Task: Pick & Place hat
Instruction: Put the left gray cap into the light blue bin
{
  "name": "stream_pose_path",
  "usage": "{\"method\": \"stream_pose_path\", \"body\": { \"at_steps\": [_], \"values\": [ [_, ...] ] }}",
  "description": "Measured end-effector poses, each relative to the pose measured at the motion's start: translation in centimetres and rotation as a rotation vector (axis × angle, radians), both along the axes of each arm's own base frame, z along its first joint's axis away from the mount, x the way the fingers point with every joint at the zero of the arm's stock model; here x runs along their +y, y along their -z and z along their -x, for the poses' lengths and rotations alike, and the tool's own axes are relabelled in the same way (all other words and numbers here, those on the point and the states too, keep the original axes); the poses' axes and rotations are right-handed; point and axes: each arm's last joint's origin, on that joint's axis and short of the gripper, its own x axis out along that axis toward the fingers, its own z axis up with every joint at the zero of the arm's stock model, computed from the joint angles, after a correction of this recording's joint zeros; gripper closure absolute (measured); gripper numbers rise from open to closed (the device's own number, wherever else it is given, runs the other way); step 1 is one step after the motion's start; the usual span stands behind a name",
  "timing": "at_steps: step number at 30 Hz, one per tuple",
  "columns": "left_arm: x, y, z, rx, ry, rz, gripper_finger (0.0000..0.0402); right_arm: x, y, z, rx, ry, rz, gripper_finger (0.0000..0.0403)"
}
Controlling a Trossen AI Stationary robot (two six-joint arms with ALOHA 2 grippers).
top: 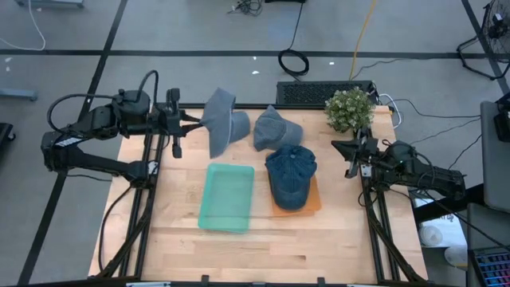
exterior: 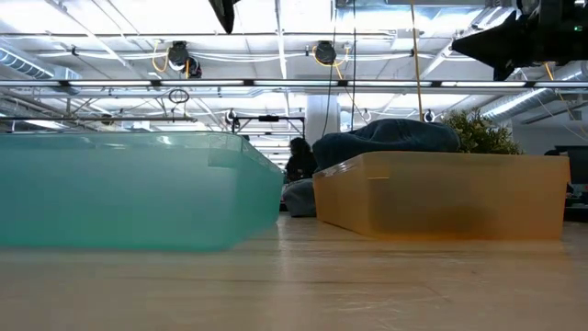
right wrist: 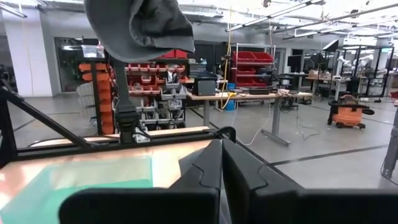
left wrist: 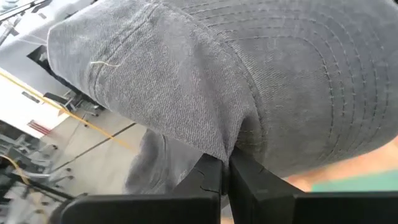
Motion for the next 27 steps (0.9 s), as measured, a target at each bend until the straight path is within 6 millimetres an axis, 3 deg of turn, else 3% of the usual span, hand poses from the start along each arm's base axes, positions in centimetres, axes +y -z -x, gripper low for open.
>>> {"method": "stream_pose_path", "body": {
  "at_steps": [9,15,21,27],
  "values": [
    [-2.3,1.9,-2.4,0.175,-0.012,-0.122,0.0394,-0.1,1.5,-0.5,0.047,0.000,-0.008,0.0403],
    [-4.1,3.0,-4.3,0.239,-0.007,-0.190,0.0397,-0.2,3.8,-1.1,0.115,0.000,-0.018,0.0403],
    [-5.2,3.2,-4.2,0.238,0.020,-0.173,0.0395,-0.3,6.1,-1.6,0.182,0.000,-0.030,0.0403],
    [-5.6,3.2,-4.0,0.242,-0.013,-0.164,0.0391,-0.3,6.0,-1.8,0.106,-0.001,-0.017,0.0403]
  ]
}}
